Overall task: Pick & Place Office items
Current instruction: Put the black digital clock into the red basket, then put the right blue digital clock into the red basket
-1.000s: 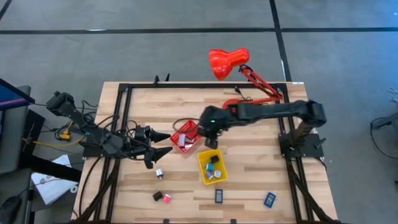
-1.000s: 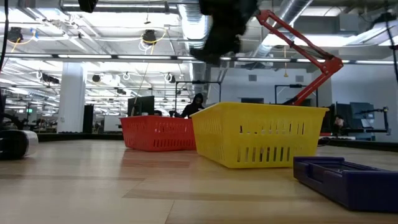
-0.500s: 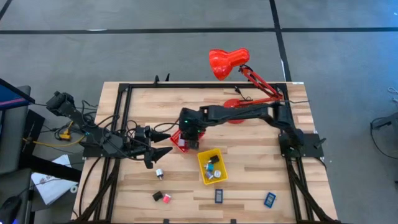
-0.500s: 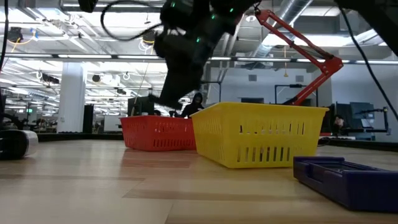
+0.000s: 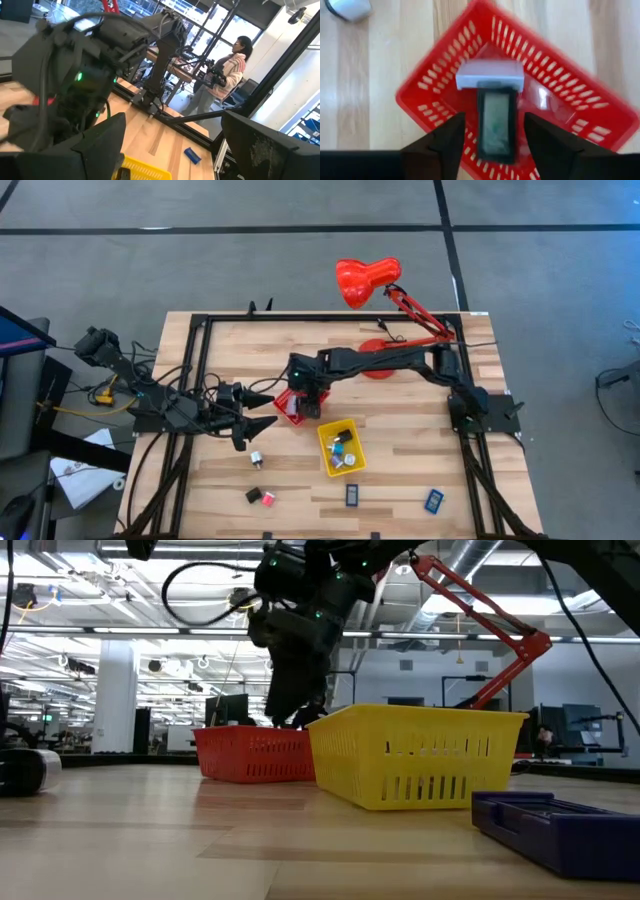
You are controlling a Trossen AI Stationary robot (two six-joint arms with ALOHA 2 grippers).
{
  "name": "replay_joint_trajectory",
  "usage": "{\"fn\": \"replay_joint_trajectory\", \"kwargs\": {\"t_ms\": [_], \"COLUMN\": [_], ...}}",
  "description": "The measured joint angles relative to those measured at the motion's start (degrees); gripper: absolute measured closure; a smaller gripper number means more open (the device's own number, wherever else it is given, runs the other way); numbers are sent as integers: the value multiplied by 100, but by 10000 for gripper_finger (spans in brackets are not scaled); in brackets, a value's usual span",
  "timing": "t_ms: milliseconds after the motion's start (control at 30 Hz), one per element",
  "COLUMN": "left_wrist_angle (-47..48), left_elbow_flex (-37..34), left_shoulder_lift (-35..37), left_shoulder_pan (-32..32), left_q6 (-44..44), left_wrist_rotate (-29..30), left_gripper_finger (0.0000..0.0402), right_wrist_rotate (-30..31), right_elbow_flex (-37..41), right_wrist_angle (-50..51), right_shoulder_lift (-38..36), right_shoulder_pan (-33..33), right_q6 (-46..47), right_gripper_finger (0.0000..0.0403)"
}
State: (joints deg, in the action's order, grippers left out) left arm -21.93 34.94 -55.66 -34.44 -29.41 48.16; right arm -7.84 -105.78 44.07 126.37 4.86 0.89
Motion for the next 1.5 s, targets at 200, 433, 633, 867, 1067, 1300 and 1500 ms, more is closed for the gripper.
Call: {"fn": "replay_joint_trajectory", "kwargs": {"t_ms": [200, 433, 633, 867, 1067, 1300, 1500], "left_wrist_angle": [2, 4, 14, 15, 2, 2, 9], "left_elbow_flex": [0, 0, 0, 0, 0, 0, 0], "left_shoulder_lift": [-2, 0, -2, -2, 0, -2, 0], "left_shoulder_pan": [2, 0, 0, 2, 1, 0, 1], "left_q6": [0, 24, 37, 46, 48, 50, 46], "left_wrist_rotate": [0, 0, 0, -1, -2, -2, -74], "left_gripper_finger": [78, 78, 78, 78, 78, 78, 78], "right_wrist_rotate": [31, 256, 1202, 1973, 2608, 2730, 2360], "right_elbow_flex": [-2, 0, -4, -4, -2, 298, 806], "right_wrist_angle": [22, 557, 1047, 2151, 3599, 4512, 4605], "right_shoulder_lift": [-92, -664, -1372, -1984, -2308, -2620, -2842], "right_shoulder_pan": [11, -12, -258, -711, -1545, -2866, -3920], "right_q6": [127, 412, 1099, 2427, 4052, 6638, 9113], "right_gripper_finger": [156, 143, 143, 143, 143, 142, 143]}}
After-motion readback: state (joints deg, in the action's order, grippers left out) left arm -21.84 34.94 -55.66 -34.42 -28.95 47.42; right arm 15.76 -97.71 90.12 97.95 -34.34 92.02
